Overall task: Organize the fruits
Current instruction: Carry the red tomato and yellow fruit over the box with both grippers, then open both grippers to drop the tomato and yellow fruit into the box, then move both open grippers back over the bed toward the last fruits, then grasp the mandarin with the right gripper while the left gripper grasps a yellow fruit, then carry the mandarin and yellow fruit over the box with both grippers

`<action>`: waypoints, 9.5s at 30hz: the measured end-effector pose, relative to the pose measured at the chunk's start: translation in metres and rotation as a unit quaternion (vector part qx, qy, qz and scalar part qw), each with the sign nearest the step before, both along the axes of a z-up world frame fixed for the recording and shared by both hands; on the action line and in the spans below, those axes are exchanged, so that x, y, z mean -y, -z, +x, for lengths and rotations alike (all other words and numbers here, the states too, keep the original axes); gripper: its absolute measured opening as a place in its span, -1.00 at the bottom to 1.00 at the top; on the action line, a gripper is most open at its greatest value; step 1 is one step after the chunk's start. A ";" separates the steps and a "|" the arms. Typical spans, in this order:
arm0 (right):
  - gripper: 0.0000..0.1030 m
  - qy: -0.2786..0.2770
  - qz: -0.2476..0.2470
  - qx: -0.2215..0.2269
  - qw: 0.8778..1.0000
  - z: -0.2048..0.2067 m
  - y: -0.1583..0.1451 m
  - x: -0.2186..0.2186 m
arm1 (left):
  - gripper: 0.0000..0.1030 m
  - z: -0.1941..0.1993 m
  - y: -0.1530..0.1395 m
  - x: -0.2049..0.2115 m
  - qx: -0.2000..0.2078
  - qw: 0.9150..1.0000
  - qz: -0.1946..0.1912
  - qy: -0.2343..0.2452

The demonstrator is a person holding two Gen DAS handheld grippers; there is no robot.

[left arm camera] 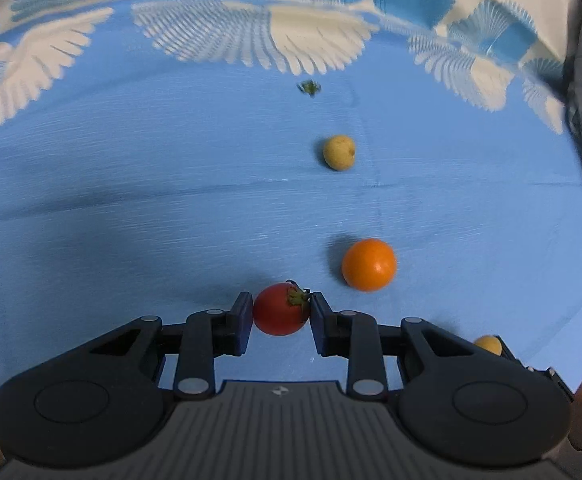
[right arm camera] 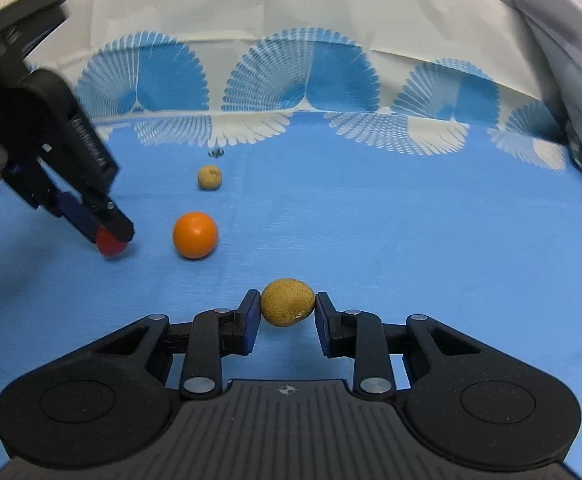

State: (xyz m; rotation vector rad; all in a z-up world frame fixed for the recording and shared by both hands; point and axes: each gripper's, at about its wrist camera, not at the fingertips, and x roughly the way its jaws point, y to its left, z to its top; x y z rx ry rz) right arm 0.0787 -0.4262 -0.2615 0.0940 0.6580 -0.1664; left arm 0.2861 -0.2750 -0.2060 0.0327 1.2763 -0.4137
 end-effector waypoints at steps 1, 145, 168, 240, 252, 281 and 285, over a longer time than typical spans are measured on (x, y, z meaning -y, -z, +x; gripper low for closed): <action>-0.41 0.005 0.009 0.006 1.000 -0.006 -0.006 -0.002 | -0.34 -0.006 -0.009 -0.007 0.009 1.000 -0.003 0.000; 0.98 -0.221 0.055 0.140 0.964 -0.267 -0.251 -0.377 | 0.99 -0.425 -0.232 -0.398 0.287 0.928 0.124 -0.205; 0.98 -0.119 0.089 0.103 0.984 -0.198 -0.203 -0.293 | 0.99 -0.325 -0.198 -0.341 0.208 0.953 0.146 -0.163; -0.23 0.015 0.094 0.070 0.993 -0.057 -0.100 -0.069 | -0.48 -0.100 -0.100 -0.062 0.148 0.983 0.108 0.015; -0.23 -0.139 0.160 0.070 0.975 -0.139 -0.169 -0.223 | -0.48 -0.245 -0.170 -0.247 0.127 0.987 0.083 -0.059; -0.23 -0.249 0.078 -0.001 0.965 -0.189 -0.212 -0.370 | -0.48 -0.360 -0.198 -0.411 0.160 0.974 0.026 -0.160; -0.23 -0.249 0.091 -0.015 0.964 -0.180 -0.211 -0.369 | -0.48 -0.355 -0.198 -0.410 0.159 0.974 0.026 -0.161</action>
